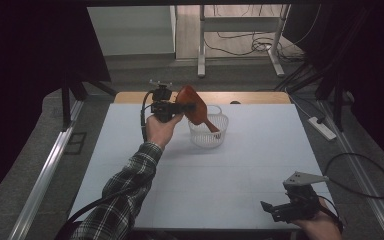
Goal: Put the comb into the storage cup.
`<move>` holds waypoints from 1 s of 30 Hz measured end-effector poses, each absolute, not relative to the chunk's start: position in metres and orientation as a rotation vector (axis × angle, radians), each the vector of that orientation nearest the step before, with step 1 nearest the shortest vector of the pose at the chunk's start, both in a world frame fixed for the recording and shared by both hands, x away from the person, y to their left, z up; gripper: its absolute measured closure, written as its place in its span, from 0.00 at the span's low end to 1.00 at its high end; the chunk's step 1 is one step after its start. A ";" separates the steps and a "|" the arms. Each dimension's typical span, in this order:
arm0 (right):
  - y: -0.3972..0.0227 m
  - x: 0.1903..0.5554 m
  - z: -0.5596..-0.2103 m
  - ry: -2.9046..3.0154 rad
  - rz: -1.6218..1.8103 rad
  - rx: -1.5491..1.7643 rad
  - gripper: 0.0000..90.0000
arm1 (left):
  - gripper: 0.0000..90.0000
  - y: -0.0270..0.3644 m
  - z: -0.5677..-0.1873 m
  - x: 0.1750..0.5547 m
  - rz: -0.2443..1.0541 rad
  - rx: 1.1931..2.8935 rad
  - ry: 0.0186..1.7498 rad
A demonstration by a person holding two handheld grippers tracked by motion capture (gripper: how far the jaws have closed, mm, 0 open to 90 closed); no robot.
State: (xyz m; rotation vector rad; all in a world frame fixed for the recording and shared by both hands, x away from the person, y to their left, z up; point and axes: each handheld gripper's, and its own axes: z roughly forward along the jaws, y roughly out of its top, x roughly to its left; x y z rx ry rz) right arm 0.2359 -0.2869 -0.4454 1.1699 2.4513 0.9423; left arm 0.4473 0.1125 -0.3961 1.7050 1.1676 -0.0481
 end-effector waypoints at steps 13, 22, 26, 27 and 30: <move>-0.286 0.236 -0.446 2.457 0.931 1.169 0.01 | 0.67 0.108 -0.410 0.450 -0.066 1.702 1.195; -0.286 0.236 -0.446 2.463 0.923 1.166 0.01 | 0.67 0.106 -0.419 0.451 -0.072 1.686 1.214; -0.286 0.236 -0.446 2.466 0.921 1.165 0.01 | 0.67 0.106 -0.423 0.452 -0.077 1.677 1.222; -0.286 0.236 -0.446 2.467 0.920 1.165 0.01 | 0.67 0.106 -0.424 0.452 -0.079 1.675 1.224; -0.286 0.236 -0.446 2.468 0.919 1.164 0.01 | 0.66 0.107 -0.427 0.453 -0.080 1.668 1.230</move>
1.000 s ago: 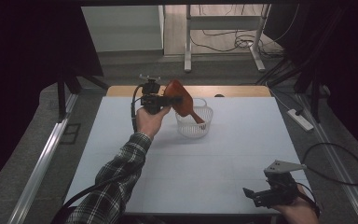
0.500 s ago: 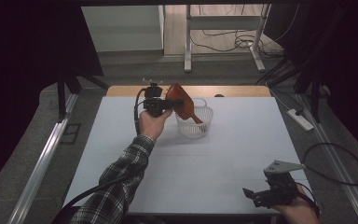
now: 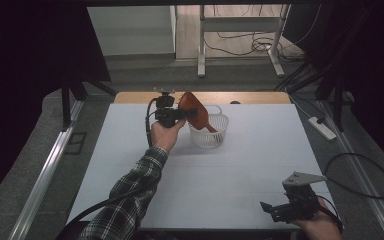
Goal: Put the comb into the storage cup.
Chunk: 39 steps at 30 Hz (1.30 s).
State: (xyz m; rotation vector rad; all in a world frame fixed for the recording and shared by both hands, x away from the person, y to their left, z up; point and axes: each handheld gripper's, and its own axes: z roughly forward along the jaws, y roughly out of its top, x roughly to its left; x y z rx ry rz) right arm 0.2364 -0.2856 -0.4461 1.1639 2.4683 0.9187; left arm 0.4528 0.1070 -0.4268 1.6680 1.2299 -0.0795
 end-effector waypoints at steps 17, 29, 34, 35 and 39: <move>-0.285 0.237 -0.447 2.471 0.908 1.157 0.01 | 0.61 0.117 -0.441 0.457 -0.132 1.628 1.265; -0.285 0.237 -0.447 2.472 0.906 1.156 0.01 | 0.52 0.120 -0.443 0.461 -0.121 1.634 1.302; -0.284 0.236 -0.447 2.474 0.905 1.155 0.01 | 0.48 0.120 -0.445 0.462 -0.119 1.638 1.308; -0.284 0.236 -0.447 2.473 0.905 1.154 0.01 | 0.47 0.120 -0.445 0.462 -0.120 1.636 1.312; -0.284 0.236 -0.447 2.476 0.901 1.154 0.01 | 0.45 0.120 -0.446 0.462 -0.120 1.634 1.314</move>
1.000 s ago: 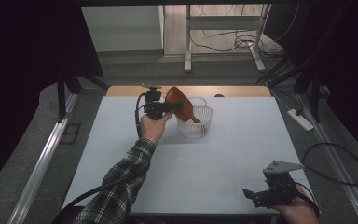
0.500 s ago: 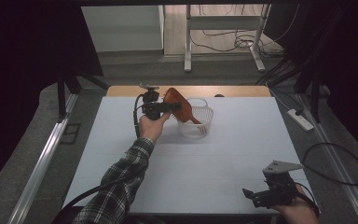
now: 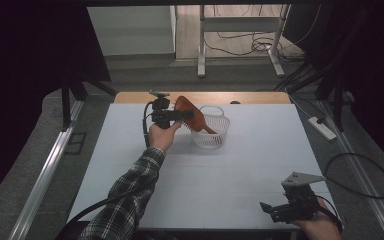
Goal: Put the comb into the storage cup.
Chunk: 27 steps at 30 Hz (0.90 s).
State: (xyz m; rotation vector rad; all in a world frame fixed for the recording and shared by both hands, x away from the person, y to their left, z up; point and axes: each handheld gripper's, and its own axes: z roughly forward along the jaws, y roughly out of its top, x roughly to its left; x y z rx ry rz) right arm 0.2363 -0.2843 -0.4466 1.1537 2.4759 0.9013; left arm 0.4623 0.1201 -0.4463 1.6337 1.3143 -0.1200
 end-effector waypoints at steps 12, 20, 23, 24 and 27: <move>-0.284 0.236 -0.447 2.476 0.899 1.150 0.01 | 0.33 0.118 -0.446 0.463 -0.115 1.646 1.307; -0.284 0.236 -0.447 2.477 0.898 1.149 0.02 | 0.22 0.117 -0.445 0.463 -0.096 1.658 1.297; -0.284 0.236 -0.447 2.476 0.898 1.149 0.01 | 0.20 0.115 -0.444 0.463 -0.070 1.677 1.284; -0.284 0.236 -0.447 2.476 0.899 1.150 0.01 | 0.17 0.115 -0.443 0.462 -0.063 1.688 1.274; -0.284 0.236 -0.447 2.476 0.898 1.150 0.01 | 0.13 0.114 -0.442 0.461 -0.049 1.706 1.261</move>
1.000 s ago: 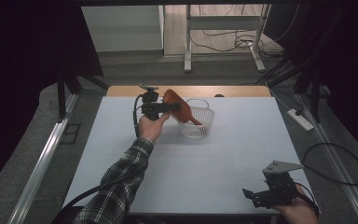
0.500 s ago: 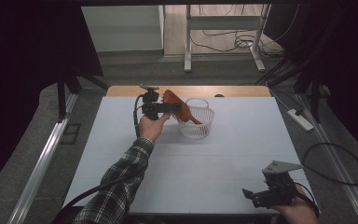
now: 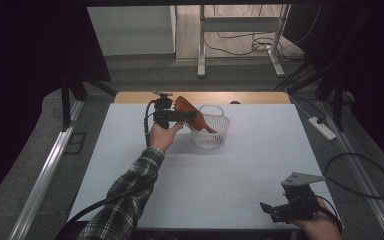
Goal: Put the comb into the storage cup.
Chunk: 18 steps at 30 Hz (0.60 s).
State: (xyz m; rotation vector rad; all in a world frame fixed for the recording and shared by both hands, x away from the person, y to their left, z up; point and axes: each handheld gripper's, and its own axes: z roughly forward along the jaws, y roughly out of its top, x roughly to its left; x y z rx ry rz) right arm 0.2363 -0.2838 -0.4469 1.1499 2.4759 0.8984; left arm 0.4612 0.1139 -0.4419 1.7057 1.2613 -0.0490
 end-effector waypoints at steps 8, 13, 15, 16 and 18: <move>-0.284 0.236 -0.447 2.477 0.896 1.149 0.01 | 0.07 0.115 -0.439 0.457 -0.018 1.734 1.223; -0.284 0.236 -0.447 2.476 0.895 1.150 0.01 | 0.05 0.117 -0.438 0.455 -0.013 1.751 1.199; -0.284 0.236 -0.447 2.476 0.895 1.150 0.02 | 0.05 0.117 -0.436 0.453 -0.002 1.765 1.188; -0.284 0.236 -0.447 2.477 0.895 1.149 0.01 | 0.05 0.117 -0.436 0.453 0.001 1.771 1.182; -0.284 0.236 -0.447 2.478 0.894 1.147 0.01 | 0.05 0.117 -0.434 0.451 0.010 1.784 1.173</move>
